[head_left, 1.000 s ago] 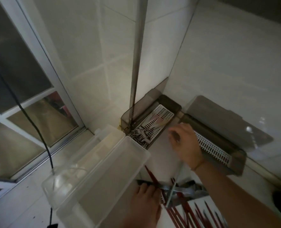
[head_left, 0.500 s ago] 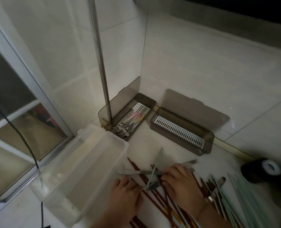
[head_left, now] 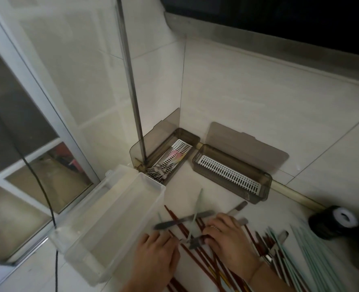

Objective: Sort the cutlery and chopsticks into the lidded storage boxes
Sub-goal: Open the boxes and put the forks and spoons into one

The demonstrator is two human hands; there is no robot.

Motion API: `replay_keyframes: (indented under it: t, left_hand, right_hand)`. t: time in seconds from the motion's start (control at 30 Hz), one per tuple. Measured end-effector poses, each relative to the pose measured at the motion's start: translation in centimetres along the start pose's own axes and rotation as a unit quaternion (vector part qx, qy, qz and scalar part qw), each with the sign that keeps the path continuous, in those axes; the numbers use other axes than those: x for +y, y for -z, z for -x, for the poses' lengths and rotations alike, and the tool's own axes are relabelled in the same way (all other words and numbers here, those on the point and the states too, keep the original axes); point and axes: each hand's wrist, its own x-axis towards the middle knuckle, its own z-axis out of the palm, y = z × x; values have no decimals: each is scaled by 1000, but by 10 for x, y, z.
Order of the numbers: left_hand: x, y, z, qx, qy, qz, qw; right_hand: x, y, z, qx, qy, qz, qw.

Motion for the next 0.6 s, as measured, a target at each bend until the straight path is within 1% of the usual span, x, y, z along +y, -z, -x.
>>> replay_keyframes:
  t: [0.13,0.27,0.43,0.53,0.6]
  left_hand:
    - [-1,15,-6,-7,22,19,1000]
    - [-1,25,-15,-28,88,94,991]
    - [-1,31,-30,-29,200,227,953]
    - [-2,33,-40,-23,243,270,931]
    - [-5,35,-45,-15,253,288,923]
  right_hand:
    - [-6,1,-7,7,-8,-40,999]
    - [-8,1,-11,22,-37,-109,993]
    - [-10,10,-14,16,-54,-171,984]
    - [-11,22,-25,17,-31,-173,984]
    - [-9,32,-37,20,-23,-189,981]
